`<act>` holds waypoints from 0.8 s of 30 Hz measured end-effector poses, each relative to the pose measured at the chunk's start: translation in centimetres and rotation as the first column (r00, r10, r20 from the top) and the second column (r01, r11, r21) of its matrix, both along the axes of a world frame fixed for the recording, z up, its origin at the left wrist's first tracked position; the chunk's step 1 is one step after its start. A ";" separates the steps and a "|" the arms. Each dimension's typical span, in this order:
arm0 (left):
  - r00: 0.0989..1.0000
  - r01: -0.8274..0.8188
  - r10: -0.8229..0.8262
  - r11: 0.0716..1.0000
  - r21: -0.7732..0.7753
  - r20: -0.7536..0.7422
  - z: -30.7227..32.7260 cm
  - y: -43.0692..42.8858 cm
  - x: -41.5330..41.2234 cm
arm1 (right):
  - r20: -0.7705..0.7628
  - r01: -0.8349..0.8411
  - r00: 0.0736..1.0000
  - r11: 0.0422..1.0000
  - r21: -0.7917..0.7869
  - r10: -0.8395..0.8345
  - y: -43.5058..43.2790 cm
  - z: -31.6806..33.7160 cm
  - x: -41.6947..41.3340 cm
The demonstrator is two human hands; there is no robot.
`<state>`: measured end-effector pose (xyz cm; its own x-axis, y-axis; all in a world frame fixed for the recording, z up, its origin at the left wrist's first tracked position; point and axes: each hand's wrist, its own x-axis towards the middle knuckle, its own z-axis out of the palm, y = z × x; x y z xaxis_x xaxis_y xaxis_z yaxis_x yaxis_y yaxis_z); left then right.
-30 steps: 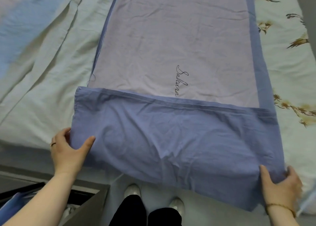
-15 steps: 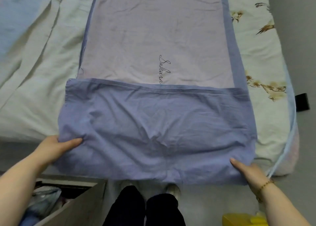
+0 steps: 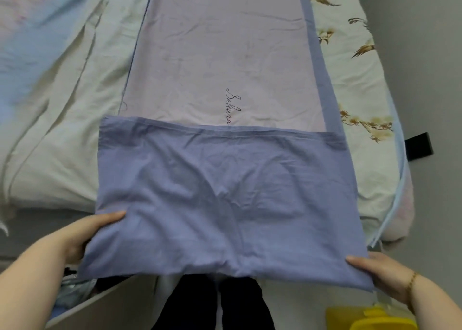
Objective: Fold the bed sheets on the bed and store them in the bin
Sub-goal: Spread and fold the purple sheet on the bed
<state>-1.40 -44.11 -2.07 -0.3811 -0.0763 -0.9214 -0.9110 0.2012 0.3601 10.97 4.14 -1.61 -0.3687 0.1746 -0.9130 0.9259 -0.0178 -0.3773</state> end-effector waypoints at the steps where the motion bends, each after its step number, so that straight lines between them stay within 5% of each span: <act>1: 0.998 0.052 -0.052 0.999 -0.015 0.017 0.2 0.2 0.5 | 0.018 -0.069 0.997 0.997 0.043 0.068 -0.4 0.3 0.7; 5: 0.968 0.245 -0.235 0.961 -0.126 0.090 0.8 0.2 3.0 | -0.121 -0.064 0.988 0.973 0.221 0.093 -0.4 -0.1 3.2; 14: 0.972 -0.236 0.221 0.936 -0.262 -0.084 -0.4 -0.4 9.4 | -0.177 0.094 0.983 0.946 0.309 -0.040 0.2 -0.5 5.8; 19: 0.842 -0.491 0.448 0.867 -0.083 -0.302 3.5 1.9 10.0 | -0.224 0.195 0.961 0.973 0.120 -0.165 0.0 2.7 5.7; 24: 0.721 -0.571 0.547 0.817 0.083 -0.425 10.3 2.7 10.6 | -0.436 0.337 0.854 0.940 0.051 -0.283 0.5 7.5 5.8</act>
